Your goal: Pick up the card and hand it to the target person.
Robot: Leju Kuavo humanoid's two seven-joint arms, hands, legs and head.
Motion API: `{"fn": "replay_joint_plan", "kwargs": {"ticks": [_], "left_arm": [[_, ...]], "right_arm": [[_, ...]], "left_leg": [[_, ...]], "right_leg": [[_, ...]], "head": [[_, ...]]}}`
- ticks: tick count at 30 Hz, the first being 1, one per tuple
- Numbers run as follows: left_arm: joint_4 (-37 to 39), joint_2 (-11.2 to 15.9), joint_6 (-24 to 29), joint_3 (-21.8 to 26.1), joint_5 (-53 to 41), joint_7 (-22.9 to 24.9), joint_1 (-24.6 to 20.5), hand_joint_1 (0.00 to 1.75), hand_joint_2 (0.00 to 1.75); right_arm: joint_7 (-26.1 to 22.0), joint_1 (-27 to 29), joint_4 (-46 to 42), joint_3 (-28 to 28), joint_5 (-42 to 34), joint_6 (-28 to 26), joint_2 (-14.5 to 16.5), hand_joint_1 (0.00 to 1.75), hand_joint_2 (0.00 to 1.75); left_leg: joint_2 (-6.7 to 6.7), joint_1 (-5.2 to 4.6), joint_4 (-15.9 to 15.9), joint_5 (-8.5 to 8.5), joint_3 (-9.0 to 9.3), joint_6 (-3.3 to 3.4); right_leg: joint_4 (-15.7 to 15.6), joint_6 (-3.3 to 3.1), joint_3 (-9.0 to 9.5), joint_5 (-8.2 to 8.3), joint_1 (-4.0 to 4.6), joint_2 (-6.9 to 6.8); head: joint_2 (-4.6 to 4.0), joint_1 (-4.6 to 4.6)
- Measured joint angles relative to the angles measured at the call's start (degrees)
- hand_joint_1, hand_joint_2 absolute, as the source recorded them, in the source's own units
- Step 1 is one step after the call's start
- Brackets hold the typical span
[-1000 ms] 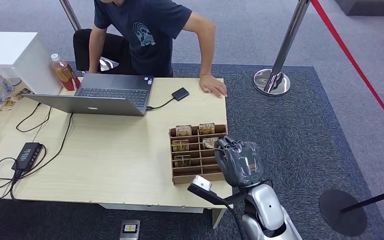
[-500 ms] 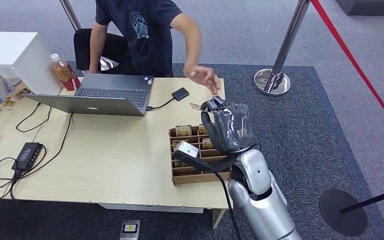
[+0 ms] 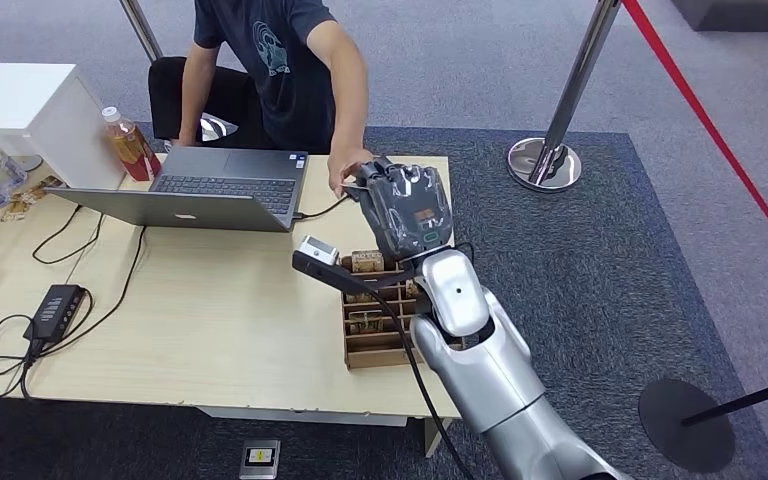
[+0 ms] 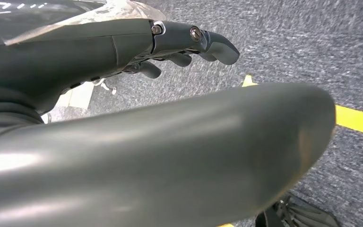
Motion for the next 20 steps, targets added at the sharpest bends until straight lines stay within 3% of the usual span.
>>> {"fn": "replay_joint_plan", "kwargs": {"ticks": [1,3,10,20], "left_arm": [[0.0,0.1,0.0,0.0,0.0,0.0,0.0,0.0,0.0],[0.0,0.3,0.0,0.0,0.0,0.1,0.0,0.0,0.0],[0.1,0.4,1.4,0.0,0.8,2.0,-0.3,0.0,0.0],[0.3,-1.2,4.7,0.2,2.5,3.2,-0.3,0.0,0.0]], "right_arm": [[0.5,-0.3,0.8,0.0,0.4,0.0,0.1,0.04,1.75],[1.4,-0.6,1.9,-0.1,0.7,-0.1,0.3,0.0,1.75],[2.1,1.1,0.8,-1.4,0.6,-3.0,-0.3,0.0,1.75],[3.6,14.5,-14.3,-5.4,0.1,-11.4,-4.8,0.0,1.75]], "left_leg": [[0.0,0.0,0.0,0.0,0.0,0.0],[-0.01,-0.01,0.0,0.0,0.0,0.0],[-0.01,-0.01,0.0,-0.01,0.0,0.0],[-0.02,-0.01,0.0,-0.08,-0.04,0.03]], "right_leg": [[0.0,0.0,0.0,0.0,0.0,0.0],[0.0,0.0,0.0,0.0,0.0,0.0],[0.0,0.0,-0.05,0.0,-0.01,0.0],[-0.1,0.01,-0.07,-0.01,-0.01,0.0]], "head": [[0.0,0.0],[0.0,0.0],[0.0,0.0],[0.0,0.01]]}}
